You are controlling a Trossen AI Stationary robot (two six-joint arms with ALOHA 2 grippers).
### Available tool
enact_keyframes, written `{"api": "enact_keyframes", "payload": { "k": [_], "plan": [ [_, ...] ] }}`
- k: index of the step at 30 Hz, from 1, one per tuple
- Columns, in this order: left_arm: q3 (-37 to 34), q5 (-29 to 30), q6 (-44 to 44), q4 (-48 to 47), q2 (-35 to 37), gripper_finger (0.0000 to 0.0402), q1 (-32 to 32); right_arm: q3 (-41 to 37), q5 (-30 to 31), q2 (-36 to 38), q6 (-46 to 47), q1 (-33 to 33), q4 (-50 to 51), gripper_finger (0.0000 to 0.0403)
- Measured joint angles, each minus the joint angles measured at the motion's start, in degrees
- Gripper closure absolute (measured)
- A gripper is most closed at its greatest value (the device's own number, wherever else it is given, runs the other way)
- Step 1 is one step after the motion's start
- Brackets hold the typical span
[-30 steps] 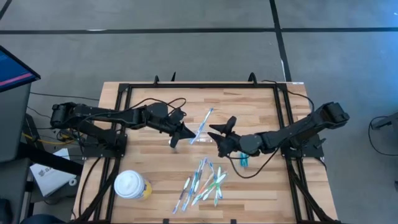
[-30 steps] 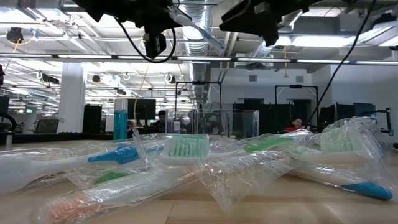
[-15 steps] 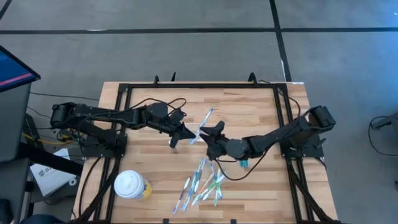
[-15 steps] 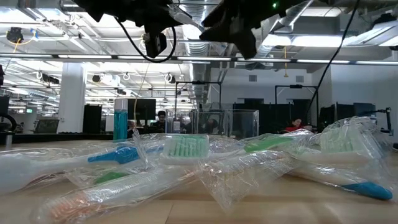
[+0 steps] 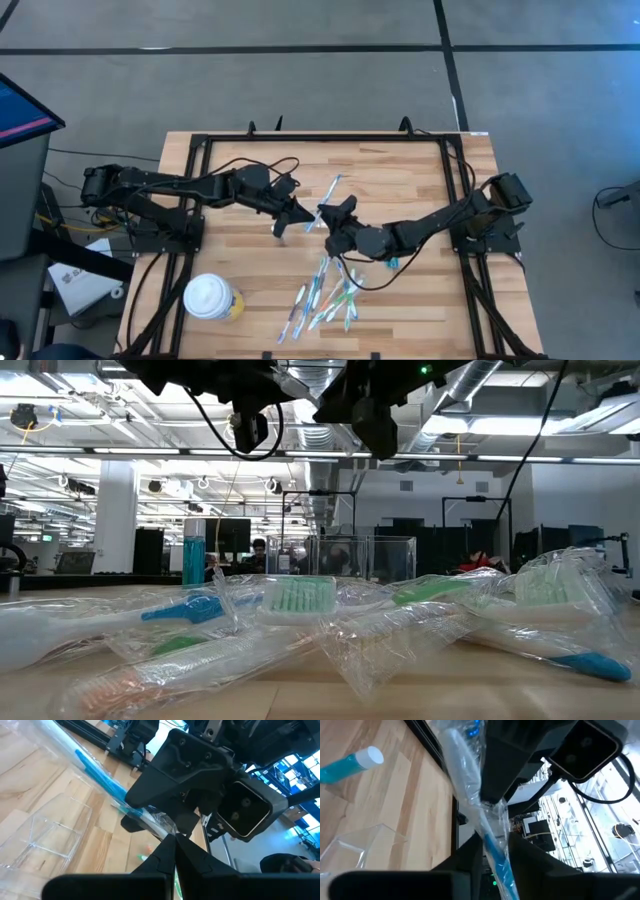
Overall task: Pick & Place toothbrushing station
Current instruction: Put the blue toothbrush into the transparent organizer
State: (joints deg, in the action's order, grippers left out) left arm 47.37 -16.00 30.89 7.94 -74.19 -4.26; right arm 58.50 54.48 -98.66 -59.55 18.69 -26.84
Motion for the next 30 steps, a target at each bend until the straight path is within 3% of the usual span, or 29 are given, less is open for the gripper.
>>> {"api": "enact_keyframes", "payload": {
  "k": [5, 13, 21, 30],
  "plan": [
    [0.1, -0.1, 0.0, 0.5, 0.0, 0.0401, 0.0, -0.1, -0.2, 0.0, 0.5, 0.1, 0.6, 0.0388],
    [0.1, 0.0, -1.3, 1.0, 0.0, 0.0391, 0.0, -0.1, -0.4, 0.0, 5.0, 0.1, 1.2, 0.0393],
    [0.0, 0.1, -4.8, 2.7, 0.1, 0.0357, -0.6, -0.1, -0.4, 0.1, 6.1, 0.1, 0.9, 0.0393],
    [0.1, 0.1, -12.8, 3.6, 7.8, 0.0337, -3.8, 0.0, -1.2, 0.2, 9.6, 0.0, 2.2, 0.0393]
  ]
}}
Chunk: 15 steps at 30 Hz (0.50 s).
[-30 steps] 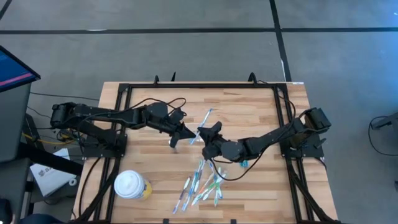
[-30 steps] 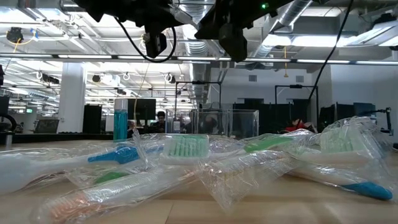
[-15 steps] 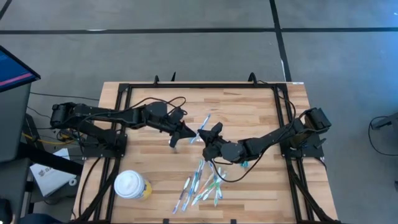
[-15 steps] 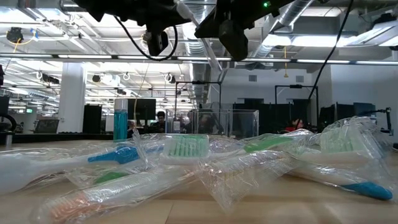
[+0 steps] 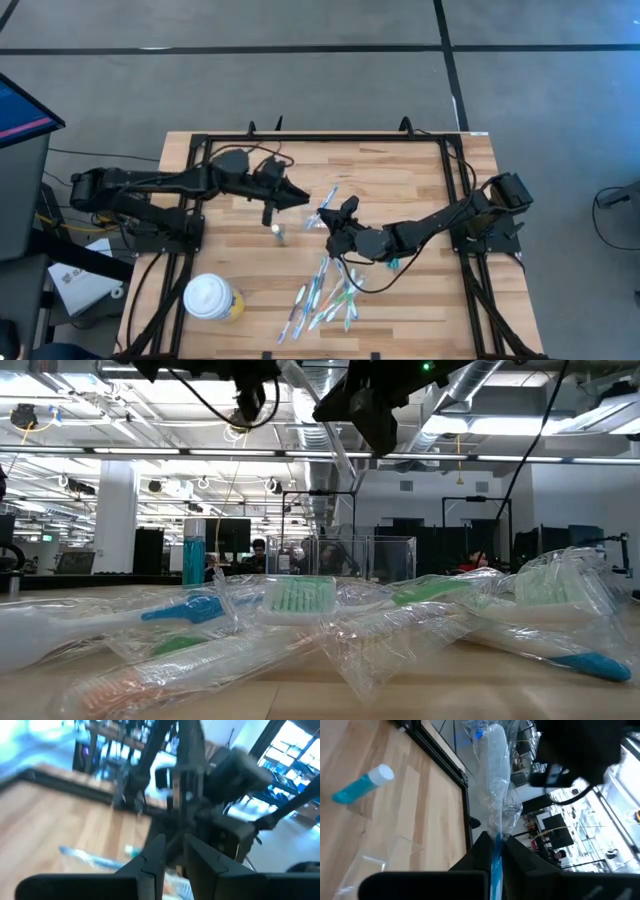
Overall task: Pick & Place toothbrushing station
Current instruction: Put the blue toothbrush into the transparent organizer
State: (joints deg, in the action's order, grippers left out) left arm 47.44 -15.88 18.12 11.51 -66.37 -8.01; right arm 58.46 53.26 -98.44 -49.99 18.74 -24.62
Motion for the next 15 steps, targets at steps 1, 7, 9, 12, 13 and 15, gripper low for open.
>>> {"api": "enact_keyframes", "payload": {
  "k": [1, 7, 9, 12, 13, 15],
  "plan": [
    [-0.1, 0.0, -0.4, -0.3, 0.9, 0.0338, 0.0, 0.0, -0.5, 0.2, 1.1, 0.0, 0.4, 0.0393],
    [-1.7, 0.3, -1.6, -0.3, 4.3, 0.0350, 1.1, -0.7, -5.8, 6.1, 14.2, -1.3, 5.5, 0.0393],
    [-2.7, 0.7, -1.6, -0.4, 4.2, 0.0354, 1.8, -2.0, -8.5, 9.1, 19.6, -2.3, 6.5, 0.0393],
    [-4.3, 2.7, -1.6, -0.2, 4.1, 0.0359, 2.9, -3.5, -12.4, 12.8, 26.4, -4.0, 8.8, 0.0393],
    [-4.6, 3.5, -1.6, -0.2, 3.8, 0.0360, 3.2, -4.4, -13.1, 13.9, 28.4, -4.6, 9.3, 0.0393],
    [-5.4, 5.1, -1.6, -0.2, 3.5, 0.0362, 4.0, -6.1, -15.2, 15.8, 31.8, -5.9, 9.2, 0.0393]
  ]
}}
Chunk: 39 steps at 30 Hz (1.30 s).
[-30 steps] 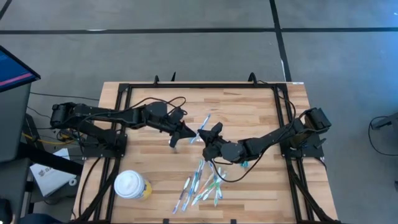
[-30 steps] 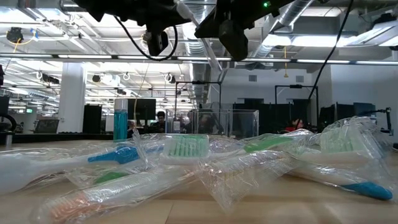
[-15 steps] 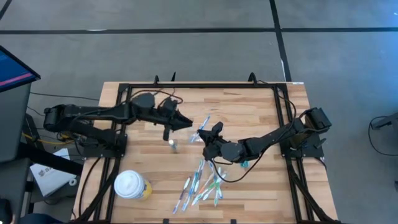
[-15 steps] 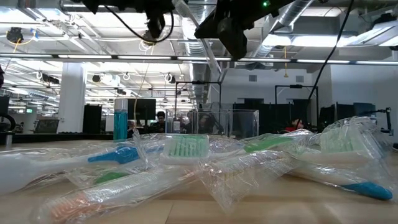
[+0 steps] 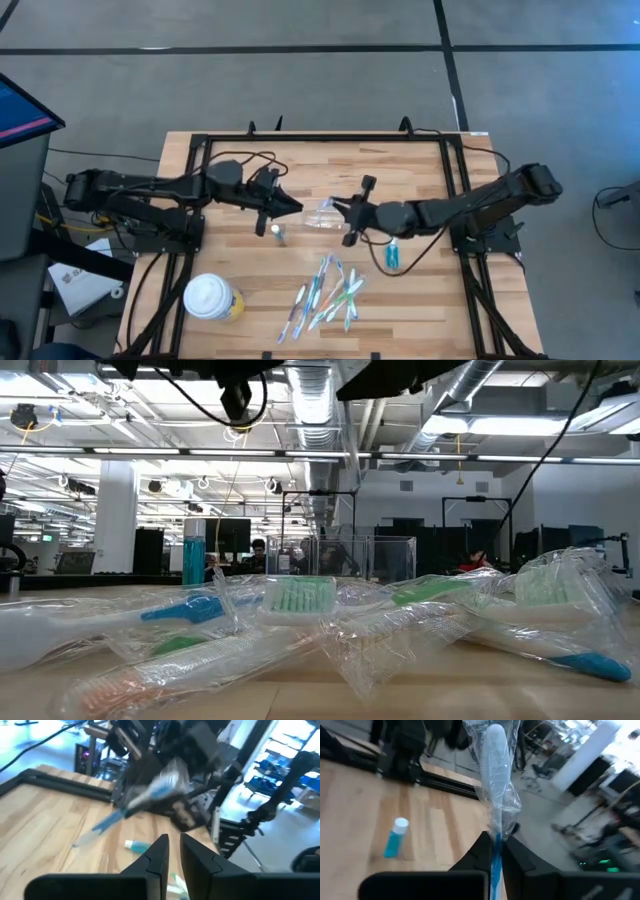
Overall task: Pick & Place toothbrushing station
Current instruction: Put the blue toothbrush into the transparent organizer
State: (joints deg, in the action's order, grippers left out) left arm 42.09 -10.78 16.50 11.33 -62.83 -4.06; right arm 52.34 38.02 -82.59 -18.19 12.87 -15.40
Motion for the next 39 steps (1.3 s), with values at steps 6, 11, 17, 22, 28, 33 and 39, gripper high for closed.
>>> {"api": "enact_keyframes", "payload": {
  "k": [6, 11, 17, 22, 28, 33, 39],
  "plan": [
    [-1.7, 1.7, -1.5, 2.7, 0.1, 0.0368, 2.0, -5.9, -5.6, 5.2, 10.1, -3.6, -1.0, 0.0393],
    [-1.9, 1.8, -1.7, 3.3, 0.1, 0.0371, 3.3, -10.2, -6.9, 8.5, 15.8, -5.9, -1.9, 0.0393],
    [-1.9, 1.8, -1.7, 3.4, 0.1, 0.0369, 4.8, -15.7, -8.4, 9.5, 19.2, -7.5, -8.5, 0.0393],
    [-1.9, 1.8, -1.7, 3.4, 0.1, 0.0369, 5.6, -18.9, -9.6, 8.9, 22.8, -8.7, -11.2, 0.0393],
    [-2.0, 1.8, -1.7, 3.7, 0.1, 0.0369, 6.7, -21.4, -9.9, 9.0, 26.2, -9.8, -12.8, 0.0393],
    [-3.7, 2.0, -1.7, 4.3, 0.1, 0.0369, 7.5, -23.2, -9.9, 9.0, 27.7, -9.7, -14.1, 0.0393],
    [-6.4, 5.0, -1.7, 6.9, 0.1, 0.0369, 8.5, -26.3, -10.0, 8.9, 30.2, -10.1, -19.4, 0.0392]
  ]
}}
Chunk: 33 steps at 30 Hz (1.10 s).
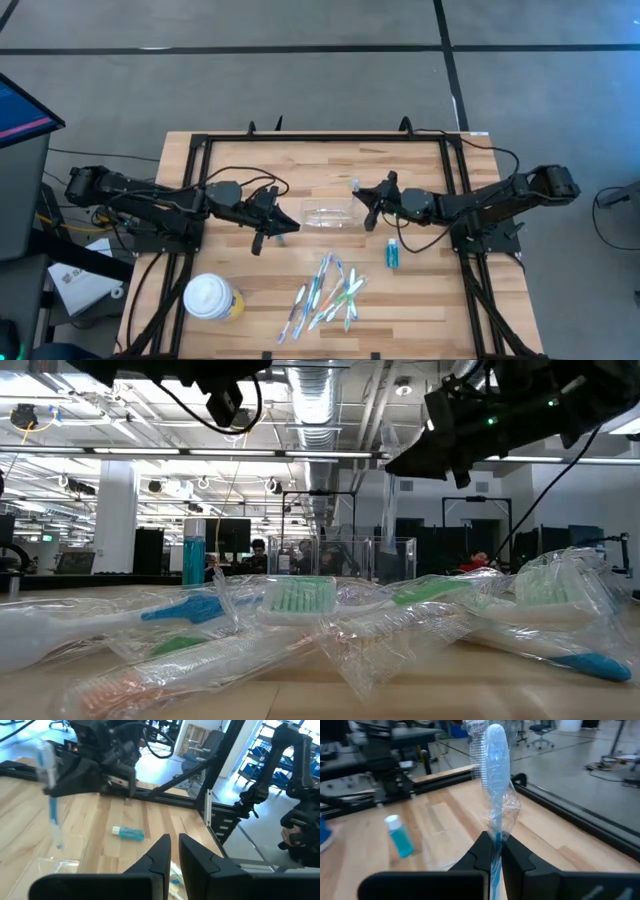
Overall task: Pick & Place toothbrushing station
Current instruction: Put the blue toothbrush into the transparent organizer
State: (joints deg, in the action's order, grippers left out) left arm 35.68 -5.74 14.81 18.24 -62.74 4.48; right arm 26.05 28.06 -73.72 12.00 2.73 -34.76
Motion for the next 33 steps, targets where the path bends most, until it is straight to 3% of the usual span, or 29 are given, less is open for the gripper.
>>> {"api": "enact_keyframes", "payload": {
  "k": [9, 15, 33],
  "plan": [
    [-1.1, 0.2, 0.0, 1.4, 0.0, 0.0369, 0.1, -0.1, -1.6, -6.0, 1.1, -0.5, -4.0, 0.0390],
    [-1.1, 0.2, 0.0, 1.3, 0.0, 0.0369, 0.1, -0.1, -6.0, -11.6, 1.1, -2.1, -10.2, 0.0382],
    [-1.1, 0.2, 0.0, 1.1, 0.0, 0.0369, 0.1, -0.1, -7.3, -11.7, 2.7, -2.0, -8.8, 0.0350]
  ]
}}
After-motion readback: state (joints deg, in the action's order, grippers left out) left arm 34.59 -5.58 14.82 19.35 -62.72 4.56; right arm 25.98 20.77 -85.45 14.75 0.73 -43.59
